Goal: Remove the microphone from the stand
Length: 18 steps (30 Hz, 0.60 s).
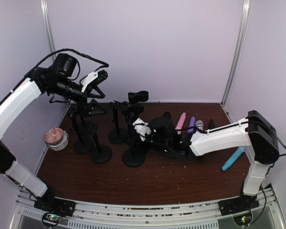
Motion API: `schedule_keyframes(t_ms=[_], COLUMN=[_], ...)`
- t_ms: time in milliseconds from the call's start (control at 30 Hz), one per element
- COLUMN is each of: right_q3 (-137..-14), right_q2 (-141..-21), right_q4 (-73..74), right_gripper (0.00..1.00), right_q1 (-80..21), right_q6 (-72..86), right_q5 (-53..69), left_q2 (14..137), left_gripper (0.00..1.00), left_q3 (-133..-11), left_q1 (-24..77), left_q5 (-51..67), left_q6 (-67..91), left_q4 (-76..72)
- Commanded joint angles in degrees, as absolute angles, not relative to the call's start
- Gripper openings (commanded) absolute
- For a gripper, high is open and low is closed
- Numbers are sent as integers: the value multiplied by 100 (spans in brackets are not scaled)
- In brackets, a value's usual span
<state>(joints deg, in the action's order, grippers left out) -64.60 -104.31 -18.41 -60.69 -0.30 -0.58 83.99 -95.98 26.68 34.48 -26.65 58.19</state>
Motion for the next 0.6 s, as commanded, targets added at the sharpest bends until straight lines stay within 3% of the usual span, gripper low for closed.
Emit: schedule_keyframes(t_ms=[0, 167, 367, 467, 567], right_q3=[-6725, -6769, -6852, -6867, -6869], right_q2=[-10713, -10872, -10879, -10745, -10467], right_q4=[-2091, -2171, -2198, -2156, -2088], right_gripper=[53, 37, 9, 1, 0], right_q1=[-6198, -6302, -6331, -6339, -6338], right_q6=[-123, -127, -90, 28, 254], right_q5=[-685, -1167, -1327, -1299, -1247], left_q2=[8371, 8366, 8332, 8323, 8332], left_gripper=[98, 98, 98, 98, 98], left_q3=[-9650, -9644, -9534, -9467, -9302], left_q1=[2603, 2582, 2559, 2563, 2558], left_q5=[3564, 3584, 3639, 3663, 3792], left_q6=[-2747, -2786, -2795, -2795, -2816], left_q4=[5880, 5924, 5924, 5924, 5923])
